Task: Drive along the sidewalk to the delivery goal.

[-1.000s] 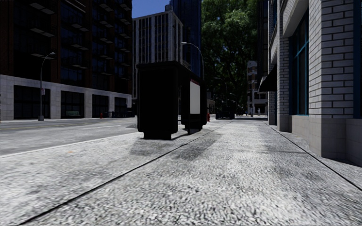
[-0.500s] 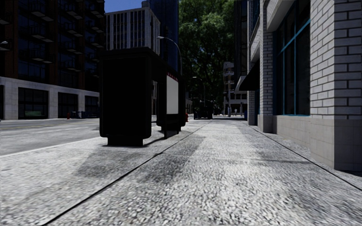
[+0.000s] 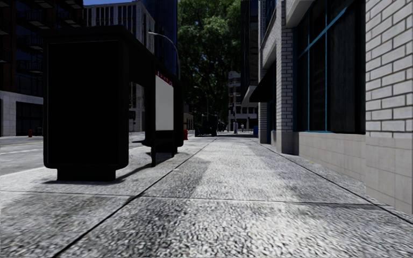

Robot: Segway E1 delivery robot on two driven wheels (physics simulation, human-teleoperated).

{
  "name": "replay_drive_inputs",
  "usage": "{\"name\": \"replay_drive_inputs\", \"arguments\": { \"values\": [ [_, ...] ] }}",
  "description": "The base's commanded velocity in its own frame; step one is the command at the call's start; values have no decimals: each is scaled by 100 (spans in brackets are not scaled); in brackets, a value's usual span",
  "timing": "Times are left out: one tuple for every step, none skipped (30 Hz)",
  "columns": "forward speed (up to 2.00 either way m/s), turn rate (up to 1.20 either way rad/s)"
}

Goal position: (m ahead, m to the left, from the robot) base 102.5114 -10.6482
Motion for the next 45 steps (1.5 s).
{"name": "replay_drive_inputs", "arguments": {
  "values": [
    [200, -37],
    [200, -37],
    [200, -37],
    [200, -37],
    [200, -37],
    [200, -37],
    [200, -37],
    [200, -37],
    [200, -37],
    [200, -37],
    [200, -37],
    [200, -37],
    [200, -37],
    [200, -37],
    [200, -32],
    [200, -6],
    [200, 0],
    [200, 0],
    [200, 0],
    [200, 0],
    [200, 0],
    [200, 0],
    [200, 0],
    [200, 0],
    [200, 0],
    [200, 0],
    [200, 0],
    [200, 0],
    [200, 0],
    [200, 0],
    [200, 0],
    [200, 0],
    [200, 0],
    [200, 0],
    [200, 0],
    [200, 0],
    [200, 0],
    [200, 0],
    [200, 0],
    [200, 0],
    [200, 0],
    [200, 0],
    [200, 0],
    [200, 0],
    [200, 0]
  ]
}}
